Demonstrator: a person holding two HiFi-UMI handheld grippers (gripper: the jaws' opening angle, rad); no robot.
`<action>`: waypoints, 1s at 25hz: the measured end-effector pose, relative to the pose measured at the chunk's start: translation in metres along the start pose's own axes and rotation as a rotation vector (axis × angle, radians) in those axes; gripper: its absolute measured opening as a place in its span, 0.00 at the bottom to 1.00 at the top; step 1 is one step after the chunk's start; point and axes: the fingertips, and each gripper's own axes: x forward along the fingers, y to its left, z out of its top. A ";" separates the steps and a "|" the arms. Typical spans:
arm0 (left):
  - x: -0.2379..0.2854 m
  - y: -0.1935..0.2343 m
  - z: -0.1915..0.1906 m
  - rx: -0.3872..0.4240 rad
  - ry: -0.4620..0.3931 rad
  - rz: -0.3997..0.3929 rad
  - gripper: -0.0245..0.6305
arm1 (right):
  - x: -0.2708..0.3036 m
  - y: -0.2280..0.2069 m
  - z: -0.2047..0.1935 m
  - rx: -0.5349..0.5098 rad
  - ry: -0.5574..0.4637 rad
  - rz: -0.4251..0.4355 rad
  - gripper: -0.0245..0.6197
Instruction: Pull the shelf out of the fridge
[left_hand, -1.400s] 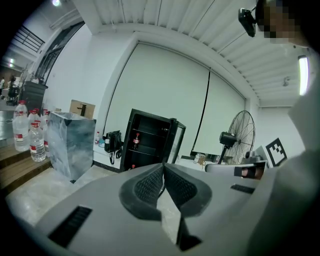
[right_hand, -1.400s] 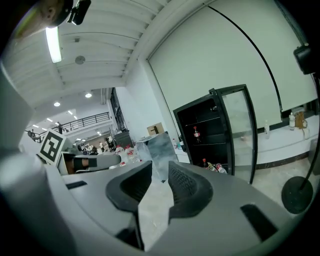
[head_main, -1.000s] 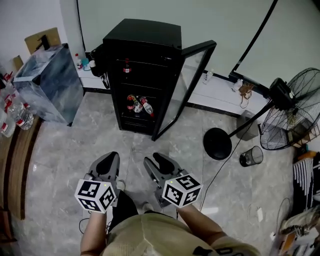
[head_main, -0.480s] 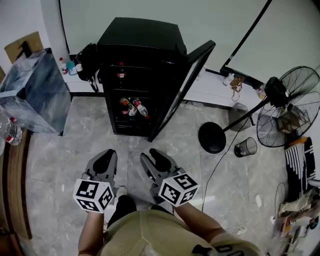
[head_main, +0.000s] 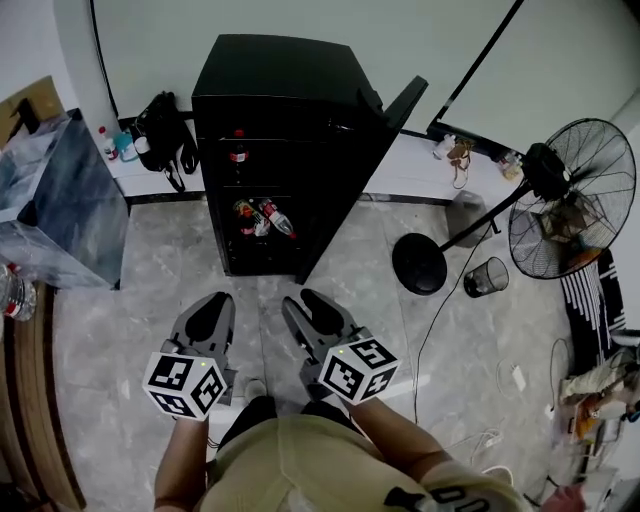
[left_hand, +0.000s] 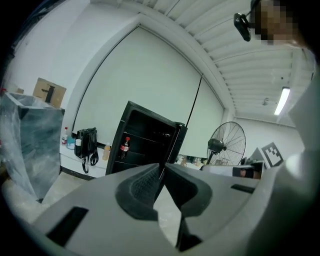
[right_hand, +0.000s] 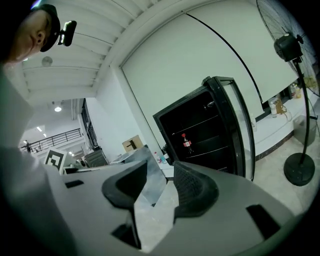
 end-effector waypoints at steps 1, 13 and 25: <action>0.003 0.004 0.003 -0.022 -0.009 -0.014 0.07 | 0.004 0.000 0.001 -0.002 -0.004 -0.013 0.28; 0.071 0.030 0.014 -0.257 -0.049 -0.101 0.25 | 0.036 -0.034 0.007 -0.012 -0.006 -0.115 0.28; 0.149 0.056 0.033 -0.482 -0.131 -0.022 0.32 | 0.079 -0.091 0.025 0.005 0.031 -0.104 0.28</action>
